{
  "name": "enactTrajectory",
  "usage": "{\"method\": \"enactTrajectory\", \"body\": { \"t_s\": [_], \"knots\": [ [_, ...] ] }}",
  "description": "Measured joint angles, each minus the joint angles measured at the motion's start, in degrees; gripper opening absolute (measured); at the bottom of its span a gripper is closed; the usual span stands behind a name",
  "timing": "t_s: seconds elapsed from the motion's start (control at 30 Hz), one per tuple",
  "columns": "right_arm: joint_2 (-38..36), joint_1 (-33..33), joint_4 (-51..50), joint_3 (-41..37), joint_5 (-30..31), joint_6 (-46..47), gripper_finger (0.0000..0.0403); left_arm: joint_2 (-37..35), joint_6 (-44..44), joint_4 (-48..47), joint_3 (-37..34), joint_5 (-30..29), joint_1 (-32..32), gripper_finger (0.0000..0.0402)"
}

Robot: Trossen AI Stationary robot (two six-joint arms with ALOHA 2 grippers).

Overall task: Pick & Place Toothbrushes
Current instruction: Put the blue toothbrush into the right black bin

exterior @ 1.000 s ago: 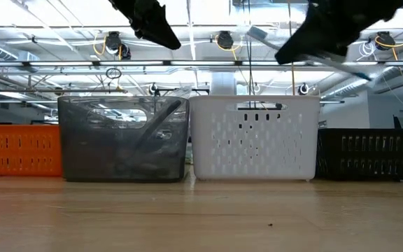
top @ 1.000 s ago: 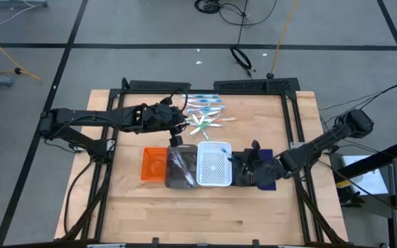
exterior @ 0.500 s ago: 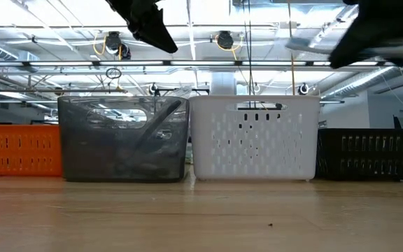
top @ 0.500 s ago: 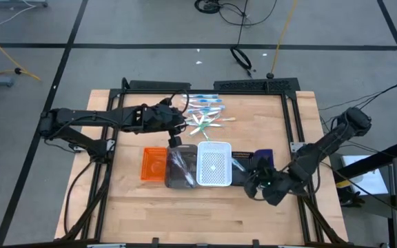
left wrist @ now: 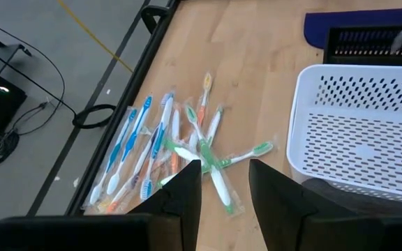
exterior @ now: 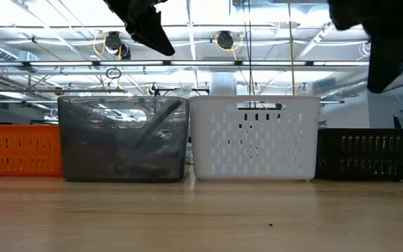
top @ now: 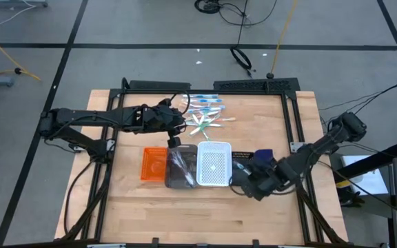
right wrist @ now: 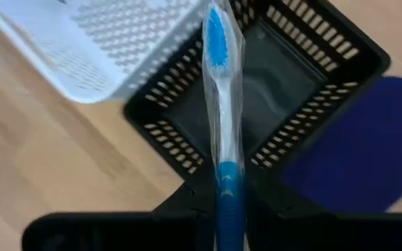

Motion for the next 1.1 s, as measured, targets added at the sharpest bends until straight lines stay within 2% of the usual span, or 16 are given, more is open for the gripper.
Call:
{"method": "enactTrajectory", "body": {
  "t_s": [0.13, 0.4, 0.63, 0.87, 1.1],
  "knots": [
    [0.1, -3.1, -1.1, 0.0, -4.5, -2.6, 0.0028, 0.0, -0.1, 0.0, 0.0, 0.0, 0.0, 0.0122],
    [0.6, -9.3, -1.2, -0.1, -9.6, -6.9, 0.0028, 0.0, 0.8, 0.0, 0.0, 0.0, 0.0, 0.0122],
    [3.7, -12.2, -1.0, -0.1, -13.8, -9.3, 0.0028, 0.0, 1.0, -0.8, 0.0, 0.0, 0.0, 0.0122],
    [5.7, -14.4, -0.2, -0.1, -15.2, -10.7, 0.0029, 0.0, 1.0, -2.2, 0.0, 0.0, 0.0, 0.0122],
    [5.7, -15.9, 0.5, -0.1, -15.2, -10.7, 0.0054, 0.0, 1.0, -2.2, 0.0, 0.0, 0.0, 0.0122]
  ]
}}
